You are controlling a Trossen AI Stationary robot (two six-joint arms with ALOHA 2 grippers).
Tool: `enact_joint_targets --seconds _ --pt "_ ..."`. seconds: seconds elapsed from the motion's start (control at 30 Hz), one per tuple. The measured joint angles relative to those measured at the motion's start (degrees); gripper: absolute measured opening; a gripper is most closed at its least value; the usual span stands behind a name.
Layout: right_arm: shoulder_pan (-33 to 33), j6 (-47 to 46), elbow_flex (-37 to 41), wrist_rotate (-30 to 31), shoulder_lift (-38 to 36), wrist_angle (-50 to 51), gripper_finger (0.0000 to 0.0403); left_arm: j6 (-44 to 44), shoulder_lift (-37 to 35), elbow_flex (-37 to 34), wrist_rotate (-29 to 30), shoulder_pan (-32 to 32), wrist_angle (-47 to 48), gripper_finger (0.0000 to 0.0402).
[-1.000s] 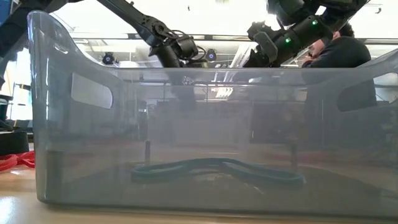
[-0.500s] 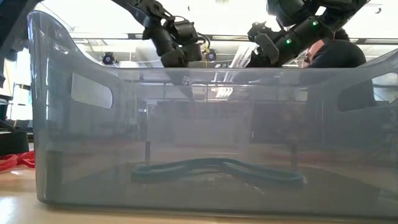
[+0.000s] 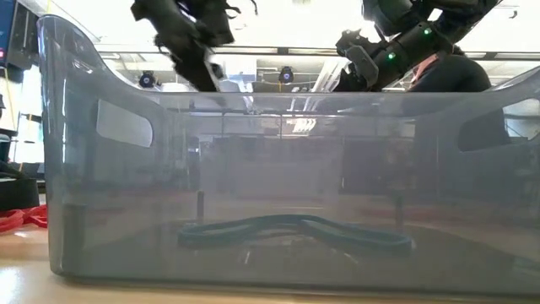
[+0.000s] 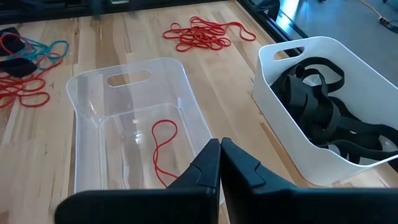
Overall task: Sort rubber bands into baskets
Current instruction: Put the black rubber band into the white bin
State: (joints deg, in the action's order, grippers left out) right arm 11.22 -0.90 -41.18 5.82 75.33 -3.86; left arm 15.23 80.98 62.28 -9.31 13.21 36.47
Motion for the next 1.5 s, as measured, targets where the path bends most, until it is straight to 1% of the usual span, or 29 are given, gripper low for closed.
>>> enact_joint_targets --seconds 0.2,0.33,0.5,0.63,0.73,1.0,1.5 --pt "-0.01 0.88 0.00 0.00 0.02 -0.09 0.0000 -11.80 -9.00 -6.37 1.27 -8.01 5.81 0.0136" --pt "-0.02 0.91 0.01 0.00 0.04 -0.59 0.0000 -20.36 -11.85 -8.36 1.32 -13.76 10.88 0.0135" --pt "-0.02 0.91 0.01 0.00 0.04 -0.59 0.0000 -28.61 -12.55 -10.31 0.97 -21.34 13.86 0.0135" --pt "0.00 0.85 0.01 0.00 0.04 -0.59 0.0000 -34.68 -11.65 -11.98 -1.54 -26.16 12.73 0.0135" --pt "-0.02 0.87 0.01 0.00 0.04 -0.61 0.0000 -38.41 -10.54 -13.77 -1.92 -28.62 12.22 0.0135" --pt "-0.02 0.88 0.01 -0.01 0.07 -0.59 0.0000 -42.20 -6.21 -18.44 -2.03 -31.36 5.35 0.0135" --pt "0.00 0.87 0.00 -0.01 0.07 -0.26 0.0000 -43.04 6.10 -18.42 -1.98 -31.34 5.66 0.0135"
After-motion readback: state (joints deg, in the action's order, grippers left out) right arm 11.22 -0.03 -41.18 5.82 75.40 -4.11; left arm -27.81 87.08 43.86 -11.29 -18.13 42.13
